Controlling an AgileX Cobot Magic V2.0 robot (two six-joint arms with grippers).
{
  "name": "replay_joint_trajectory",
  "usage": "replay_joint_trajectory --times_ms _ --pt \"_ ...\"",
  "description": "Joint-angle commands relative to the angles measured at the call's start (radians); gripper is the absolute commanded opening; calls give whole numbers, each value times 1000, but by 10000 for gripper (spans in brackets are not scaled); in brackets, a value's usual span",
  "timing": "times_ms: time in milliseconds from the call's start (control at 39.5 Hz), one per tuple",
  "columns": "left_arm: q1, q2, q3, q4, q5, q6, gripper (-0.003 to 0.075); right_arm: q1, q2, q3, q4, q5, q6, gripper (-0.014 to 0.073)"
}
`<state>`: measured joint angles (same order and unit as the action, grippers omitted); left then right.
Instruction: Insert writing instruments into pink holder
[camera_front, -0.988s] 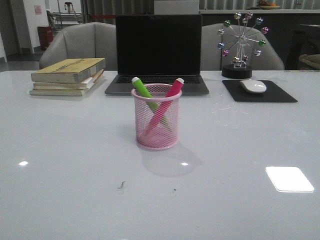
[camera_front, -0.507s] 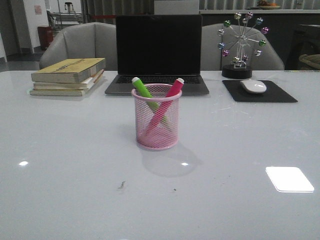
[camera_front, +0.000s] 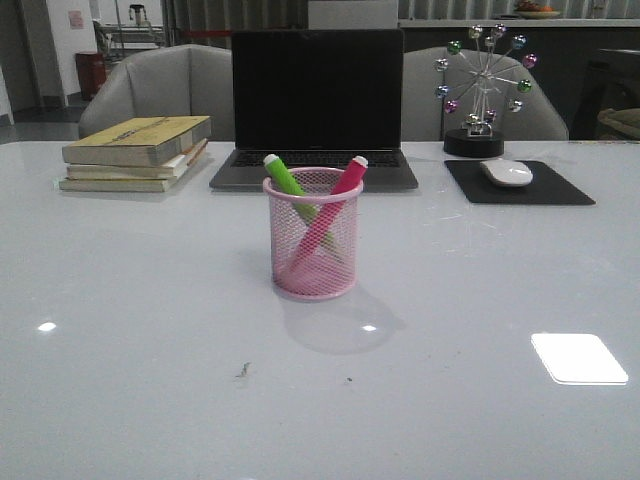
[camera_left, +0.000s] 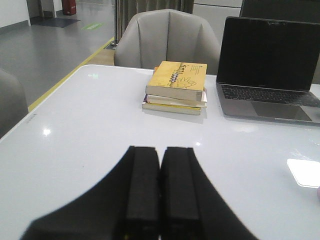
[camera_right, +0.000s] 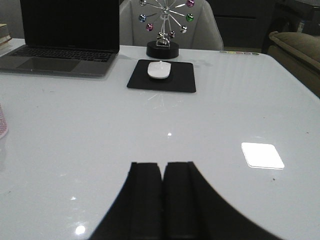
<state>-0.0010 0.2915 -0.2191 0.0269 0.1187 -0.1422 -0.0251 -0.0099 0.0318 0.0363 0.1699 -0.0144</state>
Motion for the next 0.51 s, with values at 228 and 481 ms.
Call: replay_joint_trajectory --times_ms 228,481 --pt "2 -204 148 -13 -130 -3 94 -7 4 -7 2 -95 1 51" --pt "0 -284 223 -13 -130 -3 94 -7 4 -7 2 -95 1 51"
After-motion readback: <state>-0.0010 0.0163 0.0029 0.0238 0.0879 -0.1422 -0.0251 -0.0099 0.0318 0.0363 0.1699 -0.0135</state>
